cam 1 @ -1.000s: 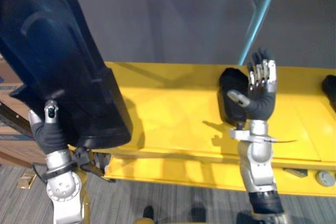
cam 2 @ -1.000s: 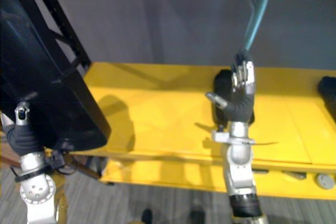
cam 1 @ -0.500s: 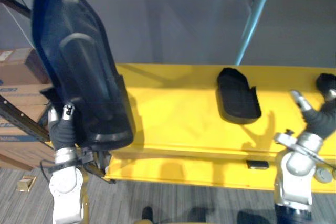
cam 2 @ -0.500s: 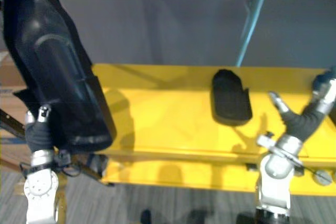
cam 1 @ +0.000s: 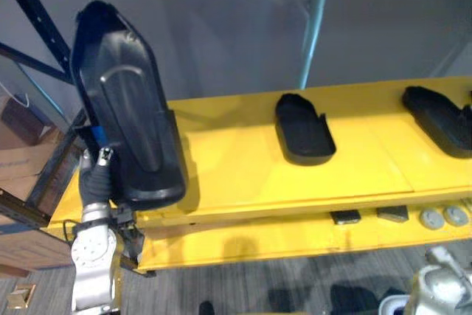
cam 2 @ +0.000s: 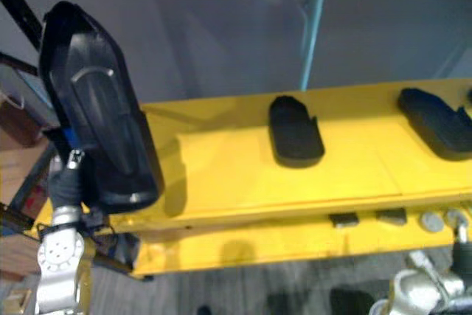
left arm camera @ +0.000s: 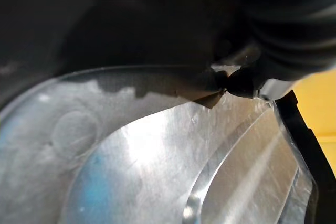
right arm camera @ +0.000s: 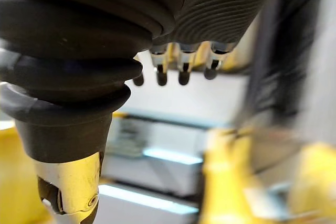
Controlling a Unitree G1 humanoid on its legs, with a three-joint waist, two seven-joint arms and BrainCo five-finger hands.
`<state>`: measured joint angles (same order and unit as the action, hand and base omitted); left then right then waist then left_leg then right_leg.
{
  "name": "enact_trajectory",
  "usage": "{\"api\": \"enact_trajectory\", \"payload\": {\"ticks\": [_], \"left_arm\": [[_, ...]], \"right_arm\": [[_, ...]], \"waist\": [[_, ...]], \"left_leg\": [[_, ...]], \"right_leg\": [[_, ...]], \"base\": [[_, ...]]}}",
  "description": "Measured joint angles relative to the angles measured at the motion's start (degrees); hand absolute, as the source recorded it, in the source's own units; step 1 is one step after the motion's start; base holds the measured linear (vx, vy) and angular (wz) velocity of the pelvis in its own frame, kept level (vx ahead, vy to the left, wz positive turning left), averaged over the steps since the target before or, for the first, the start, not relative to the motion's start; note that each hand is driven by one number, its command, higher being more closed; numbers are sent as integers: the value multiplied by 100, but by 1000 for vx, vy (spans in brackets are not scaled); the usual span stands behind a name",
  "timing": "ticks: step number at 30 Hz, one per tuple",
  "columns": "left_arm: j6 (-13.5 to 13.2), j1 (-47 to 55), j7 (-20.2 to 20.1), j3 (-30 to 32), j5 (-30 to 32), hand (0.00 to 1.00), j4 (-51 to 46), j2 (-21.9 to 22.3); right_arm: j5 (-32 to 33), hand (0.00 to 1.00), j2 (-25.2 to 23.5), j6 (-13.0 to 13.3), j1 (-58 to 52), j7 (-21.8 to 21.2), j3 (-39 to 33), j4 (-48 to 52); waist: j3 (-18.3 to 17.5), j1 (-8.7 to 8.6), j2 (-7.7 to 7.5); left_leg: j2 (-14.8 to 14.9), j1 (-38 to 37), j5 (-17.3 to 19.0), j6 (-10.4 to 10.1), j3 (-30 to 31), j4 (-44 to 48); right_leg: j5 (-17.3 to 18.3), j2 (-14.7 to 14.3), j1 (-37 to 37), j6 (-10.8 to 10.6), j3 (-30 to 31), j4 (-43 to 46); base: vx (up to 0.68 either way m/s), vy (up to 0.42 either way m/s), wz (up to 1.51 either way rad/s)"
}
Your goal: Walk over and take plastic housings, then place them on the shelf
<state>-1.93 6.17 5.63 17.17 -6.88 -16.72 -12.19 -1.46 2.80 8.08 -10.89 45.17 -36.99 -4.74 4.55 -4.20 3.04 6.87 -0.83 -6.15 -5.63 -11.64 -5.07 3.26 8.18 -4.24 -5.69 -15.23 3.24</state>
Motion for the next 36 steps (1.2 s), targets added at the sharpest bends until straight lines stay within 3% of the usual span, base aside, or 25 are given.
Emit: {"api": "enact_trajectory", "payload": {"ticks": [4,8,12,15,23,36], "left_arm": [[459,-299,-169,-208,-230,100,221,-355],[1040,-819,-249,-687,-424,100,952,-645],[1496,-1573,-302,-1156,-584,100,2198,-985],[1694,-2229,-353,-1187,-715,100,3132,-1116],[1865,-3478,-351,-1619,-903,100,4766,-1942],[2054,-4310,-698,-2067,-941,100,5316,-2116]], "right_arm": [[80,0,-210,-180,-212,-135,142,-723],[201,0,-276,-167,-227,-601,602,-1674],[423,0,-264,-44,-235,-1532,1175,-2448],[522,0,-226,62,-249,-2202,1531,-2797],[645,0,-11,57,-170,-2772,2129,-3586],[800,0,-51,-44,-253,-2911,2227,-4450]], "waist": [[-3,12,39],[0,23,58],[22,14,50],[79,1,-17],[217,-12,-93],[402,-258,-162]], "left_leg": [[4,-1,-3,4,-1,0],[3,75,-14,-16,21,-1],[-2,101,-14,-17,26,-3],[-1,82,-14,-22,43,-2],[1,63,-13,-24,-27,-4],[6,-32,27,-73,-226,-6]], "right_leg": [[-4,-4,8,-5,24,-1],[-18,-10,13,6,10,15],[-17,-10,28,7,-1,7],[-23,-14,28,-5,-39,7],[-18,-26,6,4,-31,-40],[-51,-24,6,-14,135,-75]], "base": [[0,0,0],[-10,-4,4],[44,-9,3],[77,-14,4],[20,-4,0],[-2,4,-6]]}}
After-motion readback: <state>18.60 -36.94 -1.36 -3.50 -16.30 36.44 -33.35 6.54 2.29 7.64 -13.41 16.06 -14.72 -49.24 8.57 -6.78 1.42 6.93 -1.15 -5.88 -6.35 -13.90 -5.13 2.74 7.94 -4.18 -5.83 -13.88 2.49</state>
